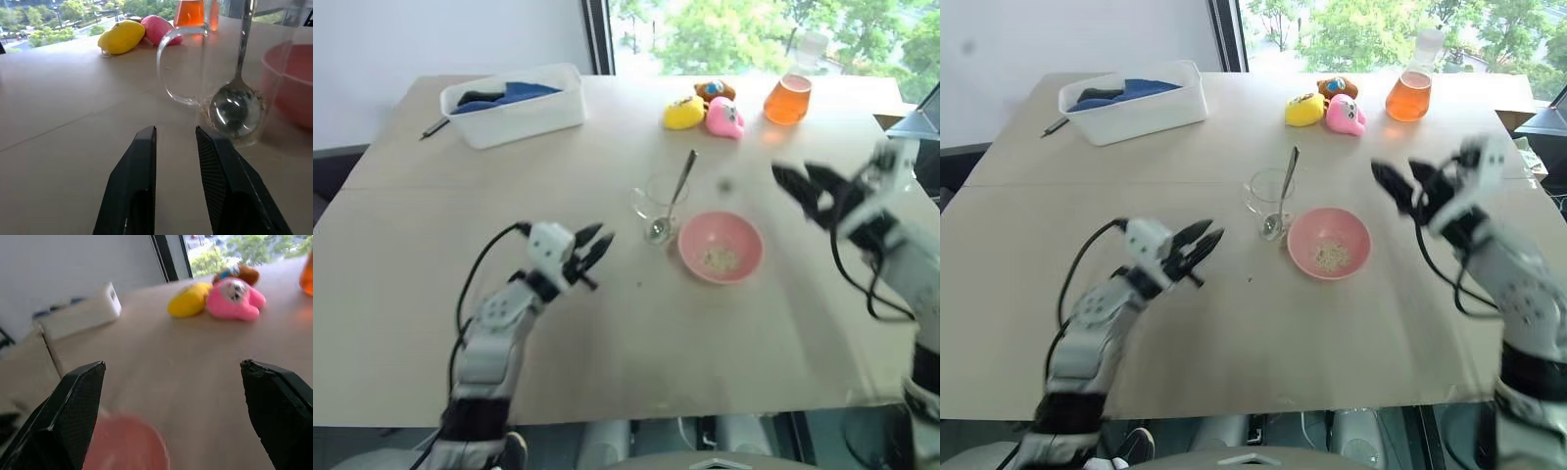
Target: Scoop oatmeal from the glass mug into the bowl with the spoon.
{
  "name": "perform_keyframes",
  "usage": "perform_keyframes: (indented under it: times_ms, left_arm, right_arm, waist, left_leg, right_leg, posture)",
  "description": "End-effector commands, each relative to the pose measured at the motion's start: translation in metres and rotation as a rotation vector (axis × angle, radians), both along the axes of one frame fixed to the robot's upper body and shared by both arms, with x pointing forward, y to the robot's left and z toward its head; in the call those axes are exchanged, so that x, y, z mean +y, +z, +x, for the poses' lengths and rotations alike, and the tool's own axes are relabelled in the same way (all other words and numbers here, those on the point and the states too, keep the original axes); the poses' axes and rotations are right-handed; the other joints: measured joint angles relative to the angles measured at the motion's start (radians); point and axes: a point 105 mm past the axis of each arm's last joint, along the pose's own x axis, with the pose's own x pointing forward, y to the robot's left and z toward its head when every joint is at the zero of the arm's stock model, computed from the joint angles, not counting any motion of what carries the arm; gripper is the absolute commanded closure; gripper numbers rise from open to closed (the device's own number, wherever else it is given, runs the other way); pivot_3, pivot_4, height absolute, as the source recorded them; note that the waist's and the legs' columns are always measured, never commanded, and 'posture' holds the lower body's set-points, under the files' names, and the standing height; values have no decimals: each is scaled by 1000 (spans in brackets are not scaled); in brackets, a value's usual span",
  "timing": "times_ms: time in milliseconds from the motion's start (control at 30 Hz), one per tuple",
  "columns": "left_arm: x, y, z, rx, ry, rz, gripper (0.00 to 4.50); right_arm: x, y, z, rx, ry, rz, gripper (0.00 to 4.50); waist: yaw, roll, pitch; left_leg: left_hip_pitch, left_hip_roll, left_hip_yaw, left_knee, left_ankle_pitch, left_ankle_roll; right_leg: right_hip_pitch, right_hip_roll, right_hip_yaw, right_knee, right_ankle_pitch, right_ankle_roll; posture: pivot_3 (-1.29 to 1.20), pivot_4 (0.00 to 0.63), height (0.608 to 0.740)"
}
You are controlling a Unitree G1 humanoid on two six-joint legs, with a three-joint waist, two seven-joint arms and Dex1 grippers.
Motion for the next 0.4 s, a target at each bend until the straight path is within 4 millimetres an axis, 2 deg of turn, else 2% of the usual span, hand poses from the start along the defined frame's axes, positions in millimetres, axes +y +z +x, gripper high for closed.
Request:
perform_keyframes:
  times_ms: [33,100,200,300,400]
  left_arm:
    - [1,7,-21,-10,-38,21,3224]
    - [10,-2,-30,28,-12,43,3224]
    - [18,-16,-44,97,2,68,3224]
    - [20,-28,-56,151,5,89,3224]
    - [21,-33,-63,163,29,104,3224]
  right_arm:
    - [-12,-10,-22,-60,34,-73,0]
    - [-22,-28,-37,-60,47,-117,0]
    - [-32,-50,-61,-58,99,-159,0]
    - [-29,-70,-82,-35,212,-252,0]
    - [-29,-85,-90,-21,243,-289,0]
  waist:
    - [5,1,1]
    - [8,2,1]
    - [8,3,1]
    - [8,5,0]
    - [7,6,-1]
  left_leg:
    - [0,0,0,0,0,0]
    - [2,0,1,2,0,0]
    - [17,1,0,2,-3,4]
    - [20,2,-1,2,-3,5]
    - [21,2,-2,2,-3,5]
  right_leg:
    - [0,0,0,-1,0,0]
    - [0,0,2,0,0,0]
    - [14,1,3,2,-1,1]
    - [16,3,5,2,-1,0]
    - [16,7,13,2,-1,0]
  posture:
    - [0,150,740]
    - [0,150,740]
    - [0,150,740]
    - [0,150,740]
    - [0,150,740]
